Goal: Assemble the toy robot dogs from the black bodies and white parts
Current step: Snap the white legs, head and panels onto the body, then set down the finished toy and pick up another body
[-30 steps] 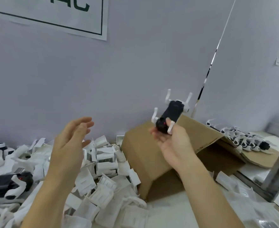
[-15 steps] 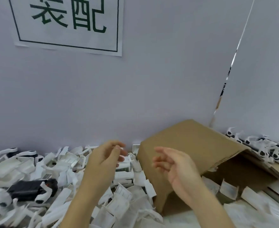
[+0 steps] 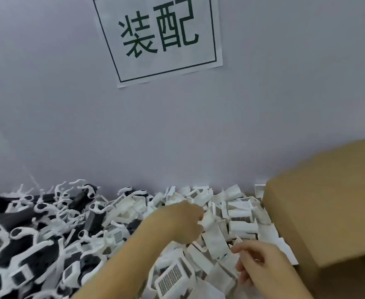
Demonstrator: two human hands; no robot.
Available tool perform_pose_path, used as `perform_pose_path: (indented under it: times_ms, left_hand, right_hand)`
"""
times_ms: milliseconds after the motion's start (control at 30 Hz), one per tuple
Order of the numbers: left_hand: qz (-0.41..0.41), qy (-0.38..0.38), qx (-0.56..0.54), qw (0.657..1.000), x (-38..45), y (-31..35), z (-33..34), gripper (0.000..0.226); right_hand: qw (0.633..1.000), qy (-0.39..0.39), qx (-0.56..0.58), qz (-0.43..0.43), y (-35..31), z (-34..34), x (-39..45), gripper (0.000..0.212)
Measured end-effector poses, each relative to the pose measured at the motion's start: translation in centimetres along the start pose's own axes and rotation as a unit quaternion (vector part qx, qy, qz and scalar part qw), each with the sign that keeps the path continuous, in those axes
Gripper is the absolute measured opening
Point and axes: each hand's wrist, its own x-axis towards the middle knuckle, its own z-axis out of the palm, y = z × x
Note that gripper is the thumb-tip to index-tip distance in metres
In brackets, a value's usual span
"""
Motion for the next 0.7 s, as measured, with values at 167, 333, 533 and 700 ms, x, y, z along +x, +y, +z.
perform_pose_path:
  times_ms: [167,333,533,700]
  left_hand:
    - [-0.062,-0.088,0.167,0.98,1.6,-6.6,0.0,0.065]
    - [-0.058,-0.048,0.283,0.956,2.1,-9.4,1.4,0.087]
    - [-0.08,0.05,0.125,0.988,0.0,-10.4,-4.6,0.071]
    - [-0.036,0.232,-0.043,0.971,-3.5,-7.2,-8.1,0.077]
  right_hand:
    - [1.0,-0.008,0.017,0.013,-0.2,0.1,-0.1,0.029]
    - [1.0,-0.021,0.0,0.02,-0.8,-0.1,-0.2,0.025]
    - [0.999,-0.021,0.012,0.027,-0.9,-0.3,-0.4,0.026]
    - [1.0,-0.012,-0.007,-0.016,-1.2,-0.9,-0.2,0.029]
